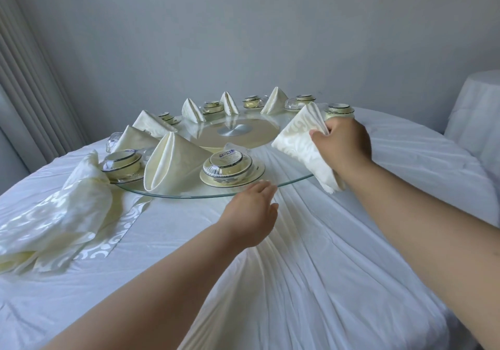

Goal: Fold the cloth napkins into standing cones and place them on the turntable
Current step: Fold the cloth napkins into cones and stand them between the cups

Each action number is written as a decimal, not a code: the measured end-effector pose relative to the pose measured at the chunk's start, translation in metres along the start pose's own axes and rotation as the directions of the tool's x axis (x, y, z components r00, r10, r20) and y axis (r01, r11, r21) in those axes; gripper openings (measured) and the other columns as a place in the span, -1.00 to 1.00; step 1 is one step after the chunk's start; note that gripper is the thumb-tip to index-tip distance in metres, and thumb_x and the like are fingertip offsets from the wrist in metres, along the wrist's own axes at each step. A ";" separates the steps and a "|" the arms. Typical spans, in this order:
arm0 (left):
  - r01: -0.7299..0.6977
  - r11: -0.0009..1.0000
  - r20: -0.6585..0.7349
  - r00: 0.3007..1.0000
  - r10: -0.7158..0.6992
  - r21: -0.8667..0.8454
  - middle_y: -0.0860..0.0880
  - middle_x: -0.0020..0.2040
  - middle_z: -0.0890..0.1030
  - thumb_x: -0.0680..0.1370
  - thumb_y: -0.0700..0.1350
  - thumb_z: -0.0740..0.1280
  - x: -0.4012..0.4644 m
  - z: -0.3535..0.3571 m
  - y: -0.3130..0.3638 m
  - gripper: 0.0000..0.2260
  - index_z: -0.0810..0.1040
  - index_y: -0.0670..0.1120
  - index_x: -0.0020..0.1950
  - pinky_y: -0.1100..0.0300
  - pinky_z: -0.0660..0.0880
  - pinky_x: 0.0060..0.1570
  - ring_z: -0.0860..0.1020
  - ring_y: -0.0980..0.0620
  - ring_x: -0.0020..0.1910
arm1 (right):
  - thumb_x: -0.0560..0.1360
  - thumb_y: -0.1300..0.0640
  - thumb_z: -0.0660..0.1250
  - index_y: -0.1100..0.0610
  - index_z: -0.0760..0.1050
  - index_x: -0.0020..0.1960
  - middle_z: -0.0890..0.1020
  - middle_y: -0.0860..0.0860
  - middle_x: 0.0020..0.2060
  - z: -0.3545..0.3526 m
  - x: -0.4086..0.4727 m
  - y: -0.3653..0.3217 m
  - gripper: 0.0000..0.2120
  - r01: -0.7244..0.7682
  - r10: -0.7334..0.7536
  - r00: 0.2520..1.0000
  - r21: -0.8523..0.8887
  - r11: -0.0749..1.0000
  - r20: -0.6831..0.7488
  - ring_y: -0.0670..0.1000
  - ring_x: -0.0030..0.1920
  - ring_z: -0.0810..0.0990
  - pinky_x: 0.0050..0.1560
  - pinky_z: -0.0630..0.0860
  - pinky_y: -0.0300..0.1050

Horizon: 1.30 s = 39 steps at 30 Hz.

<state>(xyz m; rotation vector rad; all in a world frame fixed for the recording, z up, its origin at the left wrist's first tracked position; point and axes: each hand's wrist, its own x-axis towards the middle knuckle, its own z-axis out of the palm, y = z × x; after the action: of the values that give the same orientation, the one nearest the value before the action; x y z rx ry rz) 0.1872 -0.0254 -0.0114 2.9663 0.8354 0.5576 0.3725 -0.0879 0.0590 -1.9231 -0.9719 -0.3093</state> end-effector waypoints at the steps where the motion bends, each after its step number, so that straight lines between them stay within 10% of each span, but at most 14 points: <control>1: 0.008 1.000 0.010 1.000 -0.008 -0.003 -0.08 0.42 0.38 0.62 -0.09 0.15 0.004 0.002 0.001 -0.64 0.38 -0.16 0.39 0.17 0.23 0.34 0.28 -0.02 0.42 | 0.47 0.02 0.32 0.21 0.40 -0.33 0.42 0.01 -0.48 0.009 0.003 -0.003 -0.69 0.008 -0.008 1.000 -0.007 1.000 0.000 0.16 -0.32 0.44 -0.40 0.20 -0.10; 14: 0.072 0.996 0.016 0.997 -0.073 0.055 -0.04 0.30 0.46 0.30 0.04 -0.25 0.012 0.032 -0.023 -0.30 0.42 -0.13 0.26 0.13 0.31 0.31 0.33 -0.04 0.36 | 0.51 0.10 0.27 0.13 0.21 -0.38 0.45 0.06 -0.34 0.107 0.030 -0.020 -0.64 -0.026 0.029 0.995 -0.025 0.999 0.092 0.17 -0.26 0.39 -0.27 0.23 -0.13; 30: 0.025 0.999 -0.070 0.997 -0.022 0.041 -0.07 0.23 0.56 0.27 0.03 -0.21 0.015 0.026 -0.028 -0.29 0.53 -0.15 0.18 0.18 0.34 0.23 0.49 -0.07 0.21 | 0.53 0.15 0.20 0.17 0.43 -0.07 0.61 0.14 -0.04 0.145 0.038 -0.022 -0.91 -0.015 0.043 0.986 -0.174 0.985 0.161 0.21 -0.03 0.56 -0.21 0.28 -0.13; 39: 0.049 0.997 -0.107 0.993 -0.041 0.067 -0.04 -0.03 0.57 0.37 -0.07 -0.02 0.020 0.027 -0.026 -0.58 0.49 -0.14 0.08 0.15 0.36 -0.06 0.50 -0.08 -0.02 | 0.46 -0.14 0.28 0.16 0.39 0.10 0.62 0.09 -0.02 0.137 0.034 -0.017 -0.59 0.007 0.031 0.984 -0.215 0.977 0.175 0.18 -0.01 0.59 -0.20 0.33 -0.11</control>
<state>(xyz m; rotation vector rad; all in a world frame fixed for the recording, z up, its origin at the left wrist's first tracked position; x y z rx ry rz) 0.1994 0.0090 -0.0327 2.9939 0.9466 0.7037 0.3588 0.0467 0.0145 -2.1824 -1.0784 -0.2471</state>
